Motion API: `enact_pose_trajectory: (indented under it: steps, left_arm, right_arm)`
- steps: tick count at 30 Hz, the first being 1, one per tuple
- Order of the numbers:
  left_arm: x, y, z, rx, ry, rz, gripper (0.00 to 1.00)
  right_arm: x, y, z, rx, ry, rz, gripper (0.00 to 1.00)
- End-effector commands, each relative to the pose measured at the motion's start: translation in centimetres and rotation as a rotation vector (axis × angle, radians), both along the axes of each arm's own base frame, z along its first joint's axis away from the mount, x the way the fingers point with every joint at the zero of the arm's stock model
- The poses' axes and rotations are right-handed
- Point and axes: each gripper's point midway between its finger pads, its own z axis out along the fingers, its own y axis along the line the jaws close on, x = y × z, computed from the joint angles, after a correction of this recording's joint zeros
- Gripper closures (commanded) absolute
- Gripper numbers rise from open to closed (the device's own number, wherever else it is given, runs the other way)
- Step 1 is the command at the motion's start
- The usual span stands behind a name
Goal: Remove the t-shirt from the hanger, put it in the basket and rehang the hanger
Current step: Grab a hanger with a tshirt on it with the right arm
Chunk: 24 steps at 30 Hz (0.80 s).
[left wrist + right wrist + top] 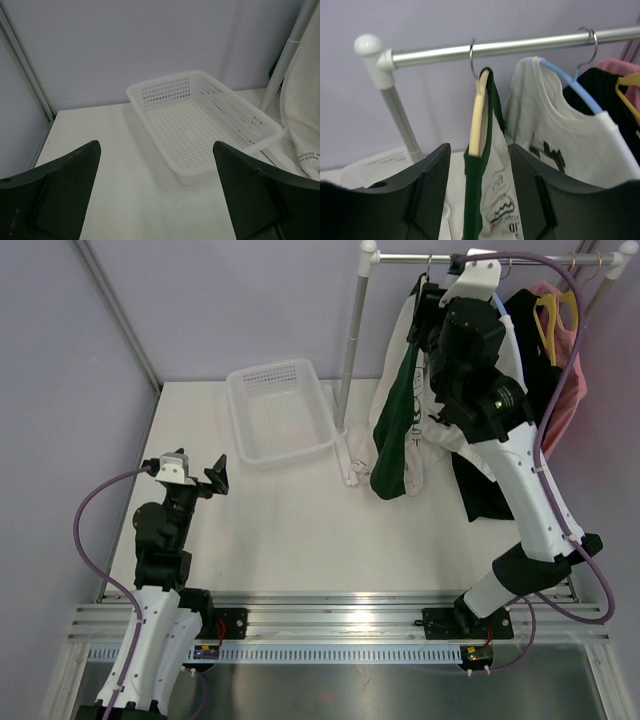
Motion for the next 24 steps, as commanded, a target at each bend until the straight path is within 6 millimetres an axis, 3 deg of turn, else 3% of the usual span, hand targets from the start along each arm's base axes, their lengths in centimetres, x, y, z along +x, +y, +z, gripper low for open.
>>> enact_pose_trajectory:
  steps: [1, 3, 4, 11, 16, 24]
  left_arm:
    - [0.2, 0.0, 1.2, 0.011, -0.053, -0.002, 0.01]
    - [0.3, -0.1, 1.1, 0.011, -0.045, -0.006, 0.01]
    - [0.5, -0.1, 1.0, 0.011, -0.039, -0.006, 0.01]
    - [0.5, -0.4, 0.9, 0.018, -0.038, -0.025, 0.01]
    - [0.7, -0.8, 0.6, 0.022, -0.029, -0.044, 0.01]
    - [1.2, -0.7, 0.1, 0.026, -0.015, -0.039, 0.01]
  right_arm:
    - [1.9, -0.8, 1.5, -0.001, -0.011, 0.029, 0.42]
    - [3.6, -1.0, 0.9, -0.011, 0.006, 0.019, 0.42]
    - [3.8, -1.2, 1.8, -0.001, -0.017, 0.020, 0.42]
    - [6.9, -1.3, 2.2, -0.030, -0.071, 0.025, 0.47]
    - [8.5, -1.0, 1.5, -0.036, -0.071, 0.030, 0.48]
    - [12.8, -1.1, 0.1, -0.064, -0.090, 0.002, 0.52]
